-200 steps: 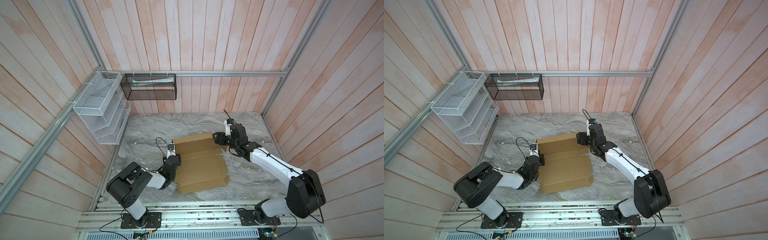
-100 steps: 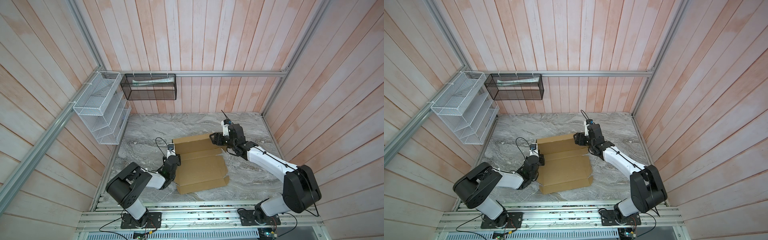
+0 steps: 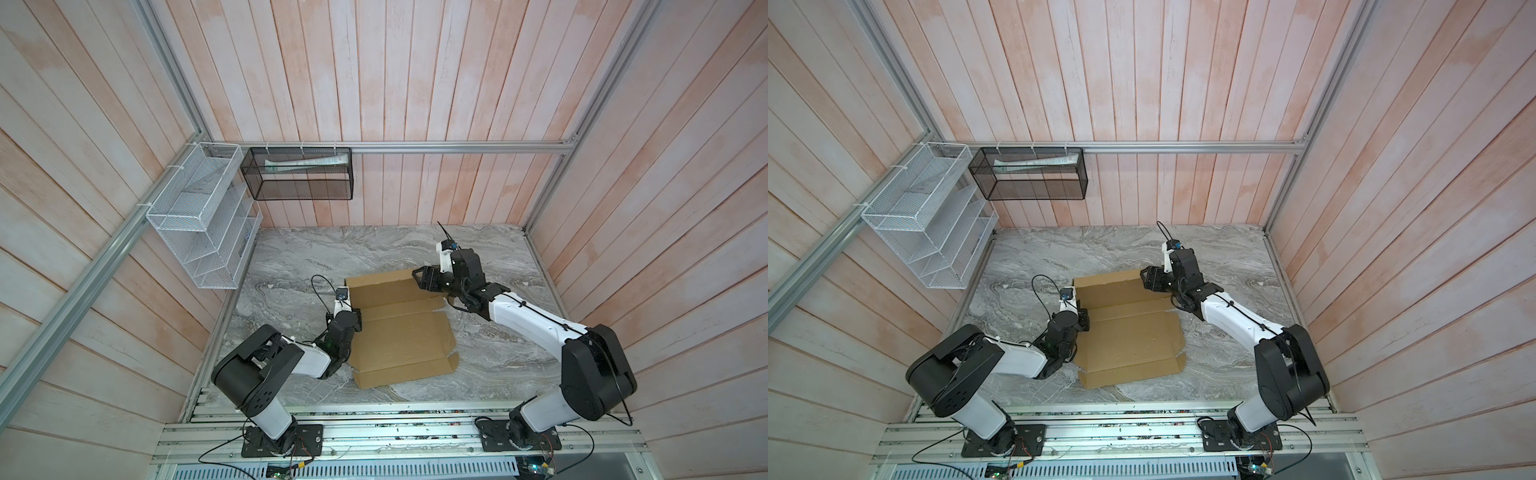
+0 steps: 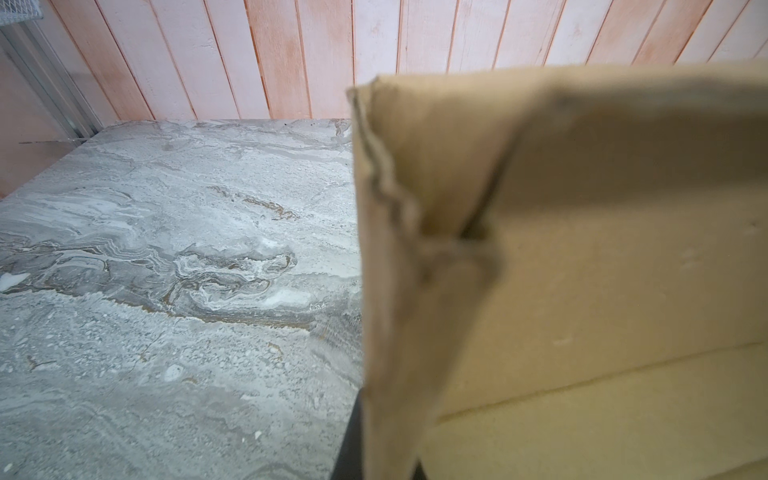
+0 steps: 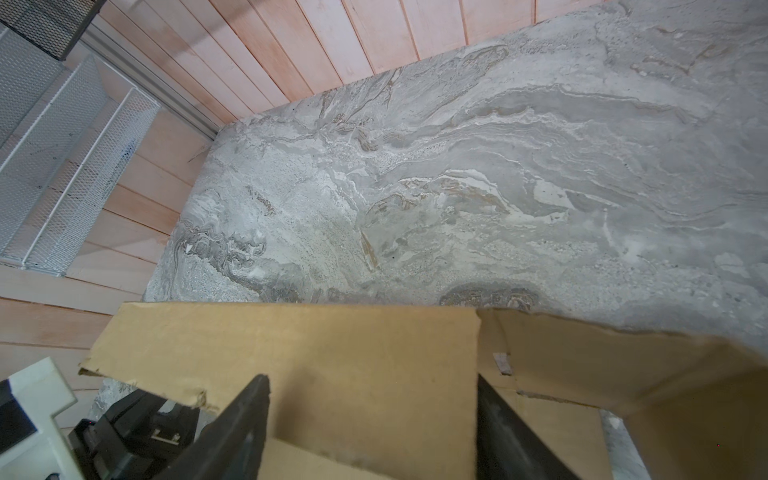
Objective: Fold the paper box
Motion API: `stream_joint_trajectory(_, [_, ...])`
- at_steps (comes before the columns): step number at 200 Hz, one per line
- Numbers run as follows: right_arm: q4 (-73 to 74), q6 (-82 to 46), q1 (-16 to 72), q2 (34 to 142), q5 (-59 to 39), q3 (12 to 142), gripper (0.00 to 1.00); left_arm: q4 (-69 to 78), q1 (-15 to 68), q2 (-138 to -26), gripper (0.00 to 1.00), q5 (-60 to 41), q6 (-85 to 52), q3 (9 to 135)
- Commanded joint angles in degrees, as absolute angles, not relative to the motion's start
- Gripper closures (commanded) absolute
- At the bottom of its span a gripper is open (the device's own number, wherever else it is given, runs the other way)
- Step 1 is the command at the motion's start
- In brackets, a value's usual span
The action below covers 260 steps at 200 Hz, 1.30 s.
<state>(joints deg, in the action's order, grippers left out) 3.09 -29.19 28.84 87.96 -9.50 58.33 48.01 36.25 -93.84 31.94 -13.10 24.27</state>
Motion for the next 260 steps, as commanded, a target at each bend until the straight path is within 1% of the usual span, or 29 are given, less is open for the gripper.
stream_joint_trajectory(1, [4.48, -30.06, 29.60, 88.66, -9.95, 60.08, 0.26, 49.62, 36.04, -93.16, 1.00, 31.45, -12.92, 23.42])
stream_joint_trajectory(47, [2.10, -28.97, 29.60, 85.82, -6.33, 58.16, 0.26, 47.67, 35.86, -92.55, 1.00, 32.16, -13.62, 23.92])
stream_joint_trajectory(113, [0.62, -27.01, 29.55, 78.76, -1.17, 49.24, 0.25, 46.06, 35.44, -92.31, 1.00, 32.25, -13.72, 24.41])
stream_joint_trajectory(152, [0.59, -26.89, 32.50, 76.47, 2.73, 45.96, 0.25, 45.05, 35.44, -92.37, 1.00, 32.26, -13.79, 25.05])
stream_joint_trajectory(211, [5.72, -29.68, 35.13, 78.10, 4.22, 40.52, 0.25, 44.70, 35.42, -91.93, 1.00, 32.45, -13.88, 24.90])
stream_joint_trajectory(260, [7.50, -29.39, 35.26, 81.74, 5.28, 39.80, 0.25, 44.82, 35.42, -92.33, 1.00, 32.08, -14.09, 24.91])
